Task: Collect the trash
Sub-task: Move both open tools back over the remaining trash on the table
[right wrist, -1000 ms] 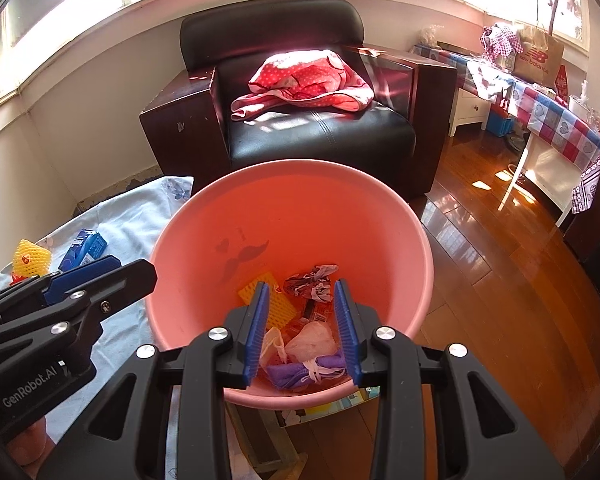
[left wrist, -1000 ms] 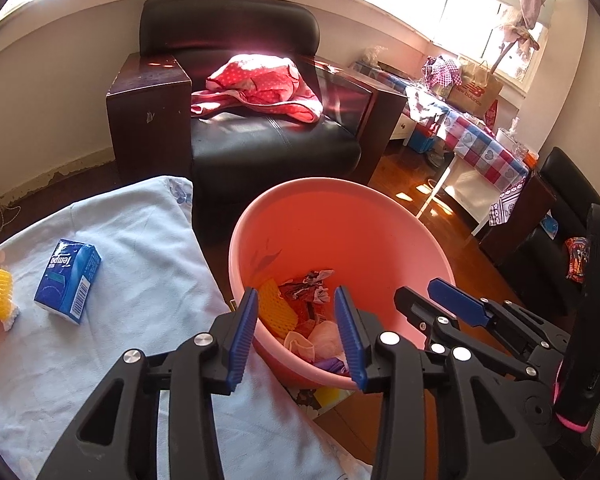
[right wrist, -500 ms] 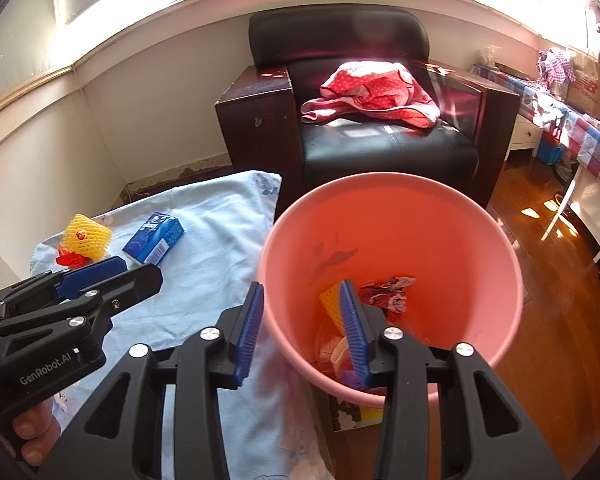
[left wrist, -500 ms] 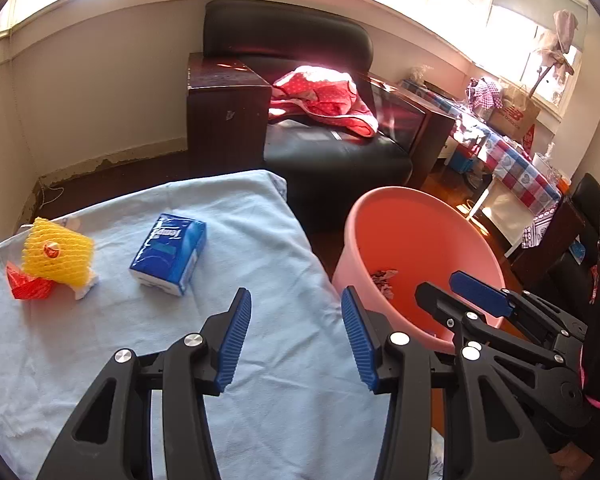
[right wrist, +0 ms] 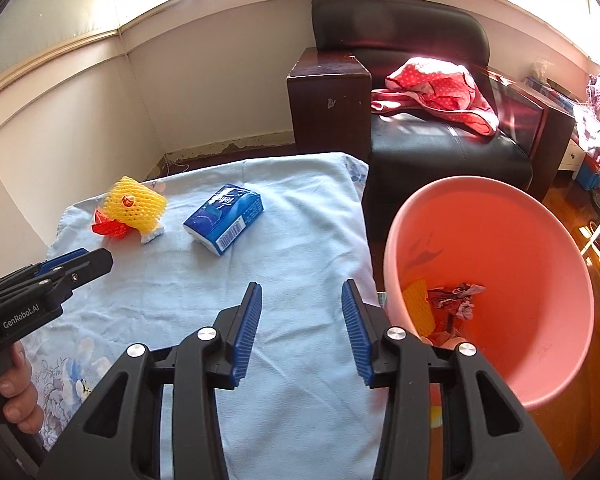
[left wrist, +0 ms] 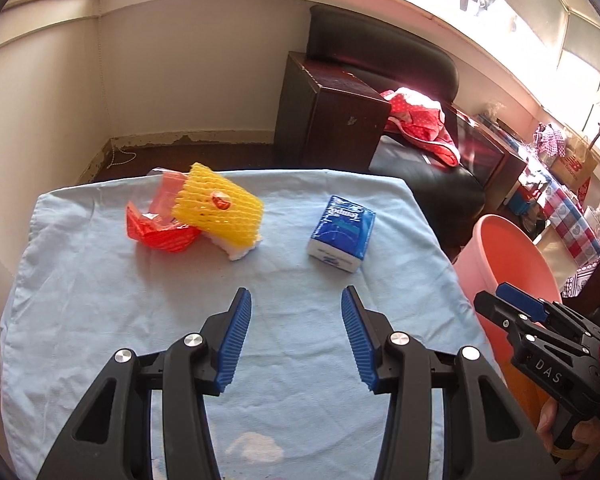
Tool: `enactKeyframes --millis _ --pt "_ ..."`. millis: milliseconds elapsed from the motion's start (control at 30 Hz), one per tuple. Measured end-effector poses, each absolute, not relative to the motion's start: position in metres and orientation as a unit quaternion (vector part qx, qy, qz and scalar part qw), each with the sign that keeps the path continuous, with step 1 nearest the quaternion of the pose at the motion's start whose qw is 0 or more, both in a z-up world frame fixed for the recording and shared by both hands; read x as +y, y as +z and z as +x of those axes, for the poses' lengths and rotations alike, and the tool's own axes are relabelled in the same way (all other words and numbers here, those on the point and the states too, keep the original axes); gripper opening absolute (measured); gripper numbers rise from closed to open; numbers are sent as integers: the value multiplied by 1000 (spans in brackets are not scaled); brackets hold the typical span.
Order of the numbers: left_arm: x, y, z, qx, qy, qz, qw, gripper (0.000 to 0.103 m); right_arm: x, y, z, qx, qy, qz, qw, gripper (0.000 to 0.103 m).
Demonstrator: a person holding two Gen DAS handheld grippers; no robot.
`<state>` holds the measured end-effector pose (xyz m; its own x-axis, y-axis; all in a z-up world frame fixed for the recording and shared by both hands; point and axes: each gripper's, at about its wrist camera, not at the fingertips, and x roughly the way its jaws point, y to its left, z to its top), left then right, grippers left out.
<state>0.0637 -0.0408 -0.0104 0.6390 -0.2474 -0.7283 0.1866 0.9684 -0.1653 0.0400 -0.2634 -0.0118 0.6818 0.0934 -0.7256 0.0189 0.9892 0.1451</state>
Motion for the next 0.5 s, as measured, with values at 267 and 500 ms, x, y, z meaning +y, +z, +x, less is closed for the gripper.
enactKeyframes --millis 267,500 --pt "22 -17 69 405 -60 -60 910 46 -228 -20 56 412 63 51 908 42" --pt "52 -16 88 399 -38 -73 913 46 -184 -13 73 403 122 18 907 42"
